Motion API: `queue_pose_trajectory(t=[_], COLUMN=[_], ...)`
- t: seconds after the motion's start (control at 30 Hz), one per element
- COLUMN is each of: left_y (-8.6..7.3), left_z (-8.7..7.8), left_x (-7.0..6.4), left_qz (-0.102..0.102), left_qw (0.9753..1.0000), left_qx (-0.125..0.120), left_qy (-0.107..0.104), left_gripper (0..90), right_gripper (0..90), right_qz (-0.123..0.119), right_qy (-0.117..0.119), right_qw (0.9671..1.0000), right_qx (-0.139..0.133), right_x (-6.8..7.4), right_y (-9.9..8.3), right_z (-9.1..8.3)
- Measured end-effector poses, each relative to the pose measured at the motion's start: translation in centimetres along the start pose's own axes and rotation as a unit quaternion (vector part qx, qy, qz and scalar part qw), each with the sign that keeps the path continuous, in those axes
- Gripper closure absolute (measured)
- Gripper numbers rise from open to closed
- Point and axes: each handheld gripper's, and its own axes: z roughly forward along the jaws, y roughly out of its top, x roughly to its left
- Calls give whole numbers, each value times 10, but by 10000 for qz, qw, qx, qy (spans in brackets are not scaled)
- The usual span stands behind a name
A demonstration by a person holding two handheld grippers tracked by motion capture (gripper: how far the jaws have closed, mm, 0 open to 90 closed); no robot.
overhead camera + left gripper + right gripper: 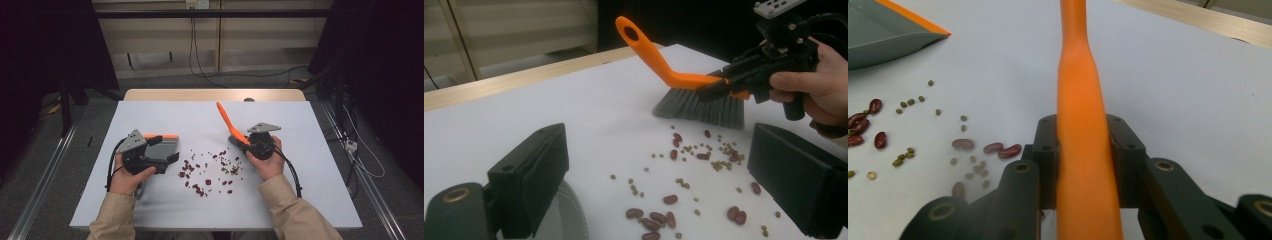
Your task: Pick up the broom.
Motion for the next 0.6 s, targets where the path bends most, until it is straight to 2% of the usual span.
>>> queue_pose_trajectory(t=[0.27, 0.5, 0.6], left_y=[-4, -10, -13], left_z=[-2, -4, -5], left_x=[2, 4, 5], left_qz=[-17, 27, 15], left_qw=[10000, 9998, 9998], left_qx=[71, 152, 164], left_qy=[37, 103, 101], left_gripper=[71, 60, 58], right_gripper=[711, 710, 709], right_qz=[-237, -189, -266], right_qy=[-106, -78, -100], right_qw=[9997, 9998, 9996], right_qx=[6, -21, -12], right_x=[15, 23, 29], right_y=[-2, -3, -4], right_z=[0, -1, -2])
